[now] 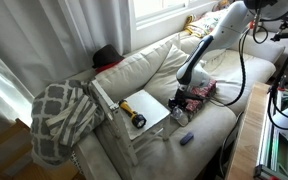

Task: Lay the flashlight flat on the seat of the wooden chair and put the bottle of water upright on it

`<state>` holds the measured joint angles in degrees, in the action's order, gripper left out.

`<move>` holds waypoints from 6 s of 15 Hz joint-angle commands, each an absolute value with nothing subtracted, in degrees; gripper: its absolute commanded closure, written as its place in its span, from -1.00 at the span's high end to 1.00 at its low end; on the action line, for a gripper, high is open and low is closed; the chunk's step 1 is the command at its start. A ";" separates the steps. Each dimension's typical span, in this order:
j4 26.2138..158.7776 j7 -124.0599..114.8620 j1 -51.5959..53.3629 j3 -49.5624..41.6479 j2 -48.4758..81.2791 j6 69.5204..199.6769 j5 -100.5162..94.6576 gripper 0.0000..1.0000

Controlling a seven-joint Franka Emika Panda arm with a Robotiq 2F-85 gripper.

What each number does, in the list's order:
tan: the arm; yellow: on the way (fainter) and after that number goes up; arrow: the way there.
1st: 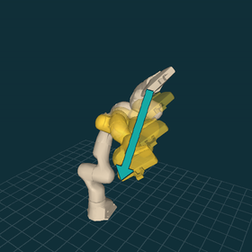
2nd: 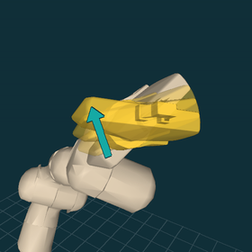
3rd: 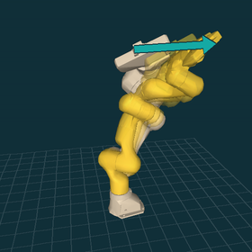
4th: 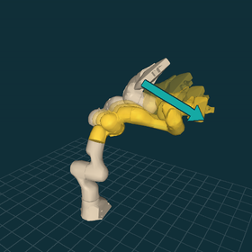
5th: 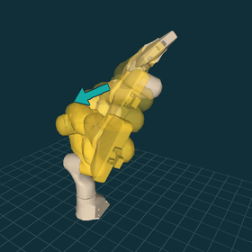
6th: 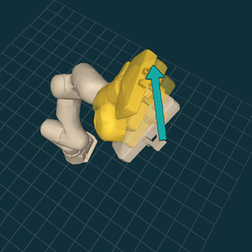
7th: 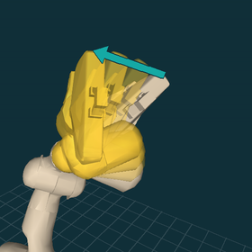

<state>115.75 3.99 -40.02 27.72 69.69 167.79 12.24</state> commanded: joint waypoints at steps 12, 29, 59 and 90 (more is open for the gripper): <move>116.35 7.77 -41.86 26.26 59.40 147.91 24.98 0.04; 114.57 12.59 -36.94 19.40 46.16 120.85 58.10 0.04; 114.78 -8.38 -5.97 -1.80 45.66 104.09 84.75 -0.46; 120.54 6.51 -6.34 -12.00 32.77 114.63 73.32 1.00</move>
<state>115.12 1.55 -6.07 -11.30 40.12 114.62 78.75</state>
